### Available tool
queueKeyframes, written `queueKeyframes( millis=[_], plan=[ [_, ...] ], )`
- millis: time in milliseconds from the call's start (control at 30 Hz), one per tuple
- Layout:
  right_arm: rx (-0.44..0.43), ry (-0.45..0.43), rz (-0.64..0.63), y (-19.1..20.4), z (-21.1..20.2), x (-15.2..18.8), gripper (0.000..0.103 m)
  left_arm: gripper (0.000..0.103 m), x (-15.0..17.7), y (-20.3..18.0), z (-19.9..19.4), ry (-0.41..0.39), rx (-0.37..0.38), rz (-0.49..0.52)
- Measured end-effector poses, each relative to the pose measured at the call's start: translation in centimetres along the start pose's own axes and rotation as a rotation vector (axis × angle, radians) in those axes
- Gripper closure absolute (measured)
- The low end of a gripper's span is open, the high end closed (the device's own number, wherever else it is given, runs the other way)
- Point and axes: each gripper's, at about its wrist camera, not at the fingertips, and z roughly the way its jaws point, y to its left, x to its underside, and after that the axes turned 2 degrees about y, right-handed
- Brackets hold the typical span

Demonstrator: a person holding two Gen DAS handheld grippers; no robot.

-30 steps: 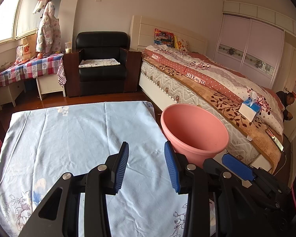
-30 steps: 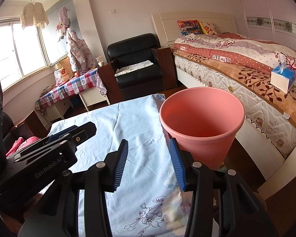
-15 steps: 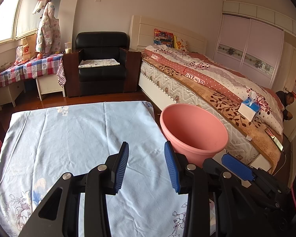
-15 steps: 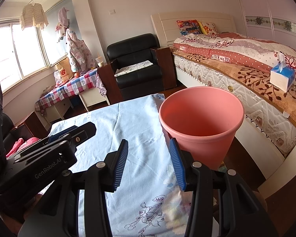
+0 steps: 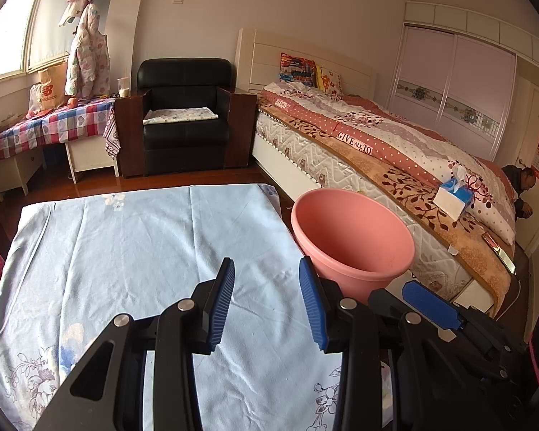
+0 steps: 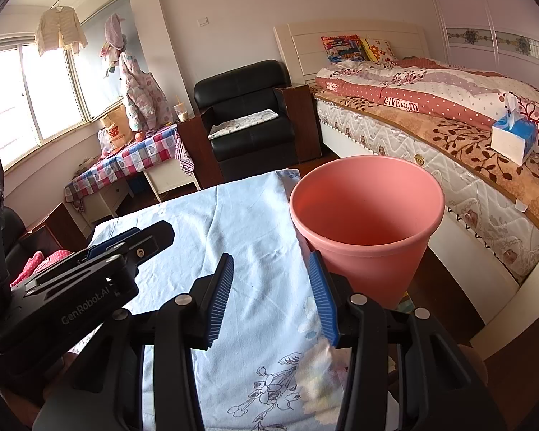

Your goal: Collect trash

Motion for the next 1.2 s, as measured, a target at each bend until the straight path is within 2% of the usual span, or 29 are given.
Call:
queueKeyframes(
  millis=[1200],
  plan=[
    [0.001, 0.003, 0.002, 0.05, -0.08, 0.14, 0.059, 0.068, -0.03, 0.06, -0.02, 0.001, 0.0, 0.0]
  ],
)
